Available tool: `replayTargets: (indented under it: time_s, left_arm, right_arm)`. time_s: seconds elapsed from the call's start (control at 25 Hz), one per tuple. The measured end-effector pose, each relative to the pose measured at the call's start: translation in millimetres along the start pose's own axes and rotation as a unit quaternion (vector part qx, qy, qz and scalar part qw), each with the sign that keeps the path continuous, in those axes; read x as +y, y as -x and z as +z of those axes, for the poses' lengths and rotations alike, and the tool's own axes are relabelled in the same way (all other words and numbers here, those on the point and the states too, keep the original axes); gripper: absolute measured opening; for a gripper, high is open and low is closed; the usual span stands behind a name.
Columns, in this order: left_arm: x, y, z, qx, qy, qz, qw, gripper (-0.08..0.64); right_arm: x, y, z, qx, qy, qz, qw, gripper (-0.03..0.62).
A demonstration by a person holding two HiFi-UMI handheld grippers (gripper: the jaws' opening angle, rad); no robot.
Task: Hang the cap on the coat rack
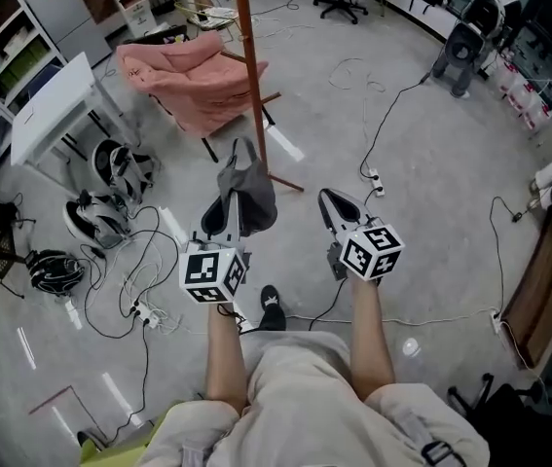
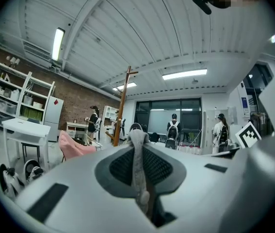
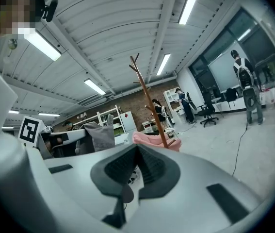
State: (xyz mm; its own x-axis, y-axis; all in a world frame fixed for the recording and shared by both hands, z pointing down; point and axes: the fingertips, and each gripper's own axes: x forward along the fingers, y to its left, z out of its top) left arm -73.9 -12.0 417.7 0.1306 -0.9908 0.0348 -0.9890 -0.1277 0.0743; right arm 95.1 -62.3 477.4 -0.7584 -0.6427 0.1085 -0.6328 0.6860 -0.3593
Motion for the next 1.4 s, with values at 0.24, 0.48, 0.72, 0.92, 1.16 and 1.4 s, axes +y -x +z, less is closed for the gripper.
replayTargets:
  time_s: [0.24,0.48,0.72,0.92,1.16,1.4]
  left_arm:
    - [18,-41,-2,0.003,0.005,-0.036,0.9993,0.029]
    - [24,-58,4,-0.003,0.027,-0.069,0.9972,0.028]
    - [30,-63,10,-0.007,0.037,-0.074,0.9965,0.028]
    - [36,-75,15,-0.012,0.035,-0.075,0.9965,0.028]
    - [51,-110,21,-0.003,0.025,-0.070,0.9972,0.029]
    - [62,-149,56,-0.031,0.021,-0.077,0.9964,0.028]
  right_arm:
    - [-15,-39,11,-0.022,-0.005,-0.038,0.999,0.004]
    - [-29,-64,14,-0.031,-0.016,-0.066,0.997,0.003]
    - [-36,-68,3,-0.014,-0.016,-0.077,0.997,0.005]
    - [-54,-79,5,0.001,-0.017,-0.091,0.996,0.005]
    - [-73,-114,25,0.006,-0.014,-0.081,0.997,0.005]
    - [-85,-165,38,0.020,-0.011,-0.060,0.998,0.005]
